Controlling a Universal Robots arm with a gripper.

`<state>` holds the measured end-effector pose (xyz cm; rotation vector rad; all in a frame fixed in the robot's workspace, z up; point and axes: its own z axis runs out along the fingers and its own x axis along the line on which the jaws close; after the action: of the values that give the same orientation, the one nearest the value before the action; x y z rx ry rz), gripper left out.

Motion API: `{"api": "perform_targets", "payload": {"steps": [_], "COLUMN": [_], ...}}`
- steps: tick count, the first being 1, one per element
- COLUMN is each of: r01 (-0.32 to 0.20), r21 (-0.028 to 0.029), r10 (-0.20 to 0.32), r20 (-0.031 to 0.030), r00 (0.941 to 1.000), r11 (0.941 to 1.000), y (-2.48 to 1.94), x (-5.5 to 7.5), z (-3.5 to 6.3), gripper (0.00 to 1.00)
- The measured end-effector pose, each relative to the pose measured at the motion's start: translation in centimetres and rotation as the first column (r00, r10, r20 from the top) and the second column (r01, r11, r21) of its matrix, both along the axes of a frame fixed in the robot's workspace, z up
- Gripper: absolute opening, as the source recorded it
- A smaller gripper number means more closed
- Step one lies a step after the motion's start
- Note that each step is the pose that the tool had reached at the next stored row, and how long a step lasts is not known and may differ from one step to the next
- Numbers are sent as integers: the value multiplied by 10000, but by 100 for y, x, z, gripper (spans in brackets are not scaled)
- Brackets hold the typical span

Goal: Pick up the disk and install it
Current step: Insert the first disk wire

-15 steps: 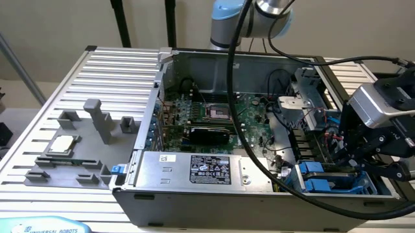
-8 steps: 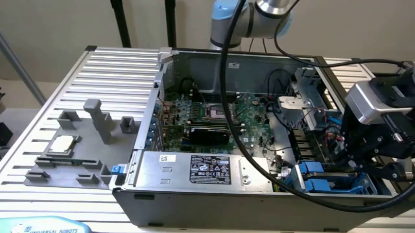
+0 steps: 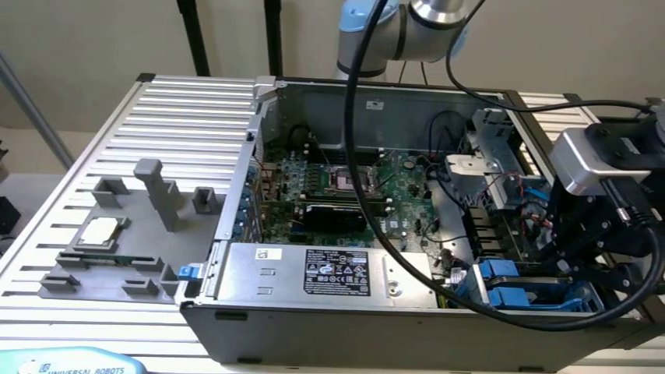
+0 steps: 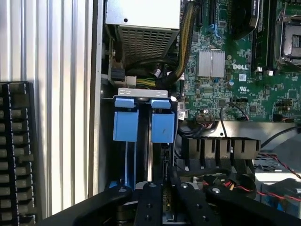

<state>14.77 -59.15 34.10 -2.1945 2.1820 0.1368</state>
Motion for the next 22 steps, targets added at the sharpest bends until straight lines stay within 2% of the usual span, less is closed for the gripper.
{"api": "perform_targets", "payload": {"steps": [5, 8, 11, 13, 22], "r01": [29, 31, 32, 39, 48], "r21": [-119, -216, -332, -381, -405], "r10": [-29, -31, -31, -38, -43], "r20": [1, 6, 25, 40, 112], "r00": [10000, 10000, 10000, 10000, 9999], "r11": [9999, 9998, 9994, 9993, 9992], "y": [53, 92, 99, 100, 109], "x": [-4, -5, -3, -4, -4], "z": [-6, -7, -7, -8, -24], "gripper": [16, 16, 16, 16, 16]}}
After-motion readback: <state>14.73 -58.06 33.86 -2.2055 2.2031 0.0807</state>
